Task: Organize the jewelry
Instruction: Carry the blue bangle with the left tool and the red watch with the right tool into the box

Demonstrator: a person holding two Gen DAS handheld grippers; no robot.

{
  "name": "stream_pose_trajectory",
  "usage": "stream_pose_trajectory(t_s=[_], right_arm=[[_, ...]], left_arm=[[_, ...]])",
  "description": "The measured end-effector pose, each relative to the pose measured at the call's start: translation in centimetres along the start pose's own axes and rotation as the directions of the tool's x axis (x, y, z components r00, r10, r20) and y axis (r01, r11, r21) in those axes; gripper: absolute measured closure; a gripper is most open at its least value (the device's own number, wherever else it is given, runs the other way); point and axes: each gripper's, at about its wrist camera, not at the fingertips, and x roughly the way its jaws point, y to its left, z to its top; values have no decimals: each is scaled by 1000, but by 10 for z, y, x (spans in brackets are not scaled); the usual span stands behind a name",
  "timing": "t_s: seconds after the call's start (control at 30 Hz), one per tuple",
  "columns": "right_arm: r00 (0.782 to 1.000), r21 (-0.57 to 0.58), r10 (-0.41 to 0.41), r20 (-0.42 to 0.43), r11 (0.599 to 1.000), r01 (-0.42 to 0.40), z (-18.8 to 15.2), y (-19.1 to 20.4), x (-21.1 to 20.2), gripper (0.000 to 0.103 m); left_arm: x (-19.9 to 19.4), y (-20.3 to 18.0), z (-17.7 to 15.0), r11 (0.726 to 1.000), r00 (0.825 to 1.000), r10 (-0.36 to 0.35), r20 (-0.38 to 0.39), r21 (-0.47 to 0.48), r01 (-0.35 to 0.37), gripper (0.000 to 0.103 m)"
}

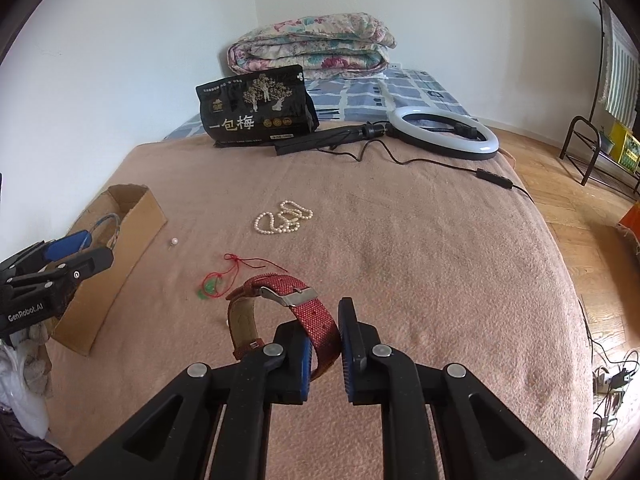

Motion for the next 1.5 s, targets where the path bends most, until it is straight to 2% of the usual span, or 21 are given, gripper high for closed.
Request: stream_pose_trajectory(t_s=[0.4, 0.73, 1.0, 1.5], right_arm=[[996, -81, 78, 36, 994, -75, 10, 80, -26, 93], [984, -135, 176, 28, 976, -171, 24, 154, -17, 93], [979, -173, 205, 19, 965, -199, 42, 193, 8, 93], [973, -190, 232, 4, 955, -228, 79, 227, 63, 93]], left_arm=[[-28, 76, 7, 998, 998, 56, 5, -30, -56, 29], [-39, 133, 6, 993, 997, 76, 3, -95, -75, 29], [-48, 152, -4, 991, 997, 78, 6, -112, -77, 29], [-43, 160, -11, 991, 997, 73, -4, -110, -73, 29]])
